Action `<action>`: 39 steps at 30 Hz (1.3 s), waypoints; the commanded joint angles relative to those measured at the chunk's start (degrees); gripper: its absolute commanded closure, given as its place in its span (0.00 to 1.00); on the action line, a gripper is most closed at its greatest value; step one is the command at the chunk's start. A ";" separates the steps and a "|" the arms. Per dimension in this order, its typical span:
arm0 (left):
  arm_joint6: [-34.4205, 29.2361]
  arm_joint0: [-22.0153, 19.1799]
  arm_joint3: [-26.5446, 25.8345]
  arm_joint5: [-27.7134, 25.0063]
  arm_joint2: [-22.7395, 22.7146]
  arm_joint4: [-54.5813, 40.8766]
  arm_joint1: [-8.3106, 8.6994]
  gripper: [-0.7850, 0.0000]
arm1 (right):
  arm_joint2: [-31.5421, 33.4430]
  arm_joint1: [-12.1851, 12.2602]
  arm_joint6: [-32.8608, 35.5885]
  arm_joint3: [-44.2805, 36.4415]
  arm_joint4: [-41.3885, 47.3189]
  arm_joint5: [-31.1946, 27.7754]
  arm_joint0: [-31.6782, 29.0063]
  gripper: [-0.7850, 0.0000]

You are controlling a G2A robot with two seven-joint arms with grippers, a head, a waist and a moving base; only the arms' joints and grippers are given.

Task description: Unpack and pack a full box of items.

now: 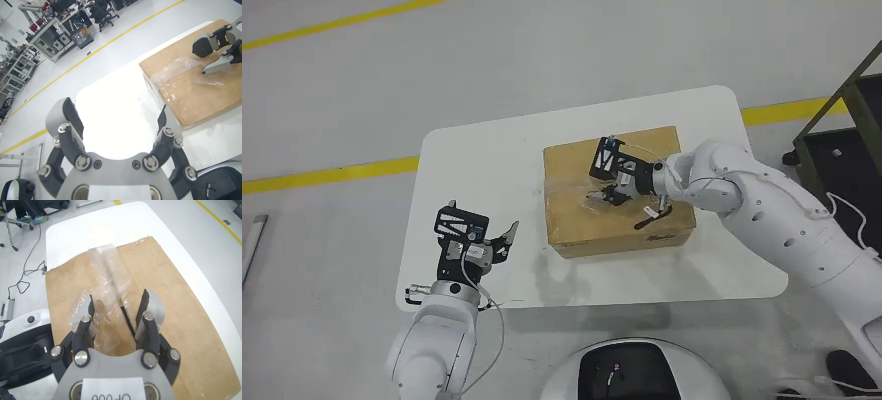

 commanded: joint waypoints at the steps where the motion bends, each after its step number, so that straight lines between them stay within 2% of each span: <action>1: 0.00 0.00 0.00 0.00 0.00 0.00 0.00 0.00 | -0.89 -0.69 -0.66 1.42 0.10 -0.28 0.87 0.62; 3: 0.00 0.00 0.00 0.00 0.00 0.00 0.00 0.00 | -1.64 -1.36 -0.99 2.80 0.26 -0.46 1.72 0.64; 4: 0.00 0.00 0.00 0.00 0.00 0.00 0.00 0.00 | -1.97 -1.67 -1.08 3.46 0.25 -0.52 2.13 0.69; 7: 0.00 0.00 0.00 0.00 0.00 0.00 0.00 0.00 | -2.68 -2.49 -1.48 5.17 0.26 -0.95 3.20 0.96; 8: 0.00 0.00 0.00 0.00 0.00 0.00 0.00 0.00 | -2.77 -2.70 -1.56 5.56 -0.08 -1.03 3.69 1.00; 13: 0.00 0.00 0.00 0.00 0.00 0.00 0.00 0.00 | -3.01 -3.04 -1.75 5.03 -7.13 -1.86 6.03 1.00; 16: 0.00 0.00 0.00 0.00 0.00 0.00 0.00 0.00 | -3.42 -2.89 -2.08 3.19 -14.47 -2.76 6.96 1.00; 19: 0.00 0.00 0.00 0.00 0.00 0.00 0.00 0.00 | -3.90 -2.69 -3.15 1.21 -22.06 -3.75 7.60 0.89; 21: 0.00 0.00 0.00 0.00 0.00 0.00 0.00 0.00 | -4.40 -2.59 -4.61 0.07 -27.48 -4.28 7.89 0.92; 26: 0.00 0.00 0.00 0.00 0.00 0.00 0.00 0.00 | -5.30 -2.40 -9.79 -2.36 -38.30 -5.11 8.07 0.69; 27: 0.00 0.00 0.00 0.00 0.00 0.00 0.00 0.00 | -5.52 -2.33 -10.64 -2.45 -40.33 -5.59 8.06 0.47; 28: 0.00 0.00 0.00 0.00 0.00 0.00 0.00 0.00 | -5.40 -2.27 -11.70 -2.63 -41.51 -5.25 7.83 0.37; 29: 0.00 0.00 0.00 0.00 0.00 0.00 0.00 0.00 | -5.25 -2.19 -12.91 -2.95 -42.25 -5.50 7.61 0.09; 30: 0.00 0.00 0.00 0.00 0.00 0.00 0.00 0.00 | -4.85 -2.09 -13.49 -2.86 -42.62 -5.50 7.38 0.00; 39: 0.00 0.00 0.00 0.00 0.00 0.00 0.00 0.00 | 1.55 -0.17 -14.13 -4.03 -42.27 -9.32 5.17 0.00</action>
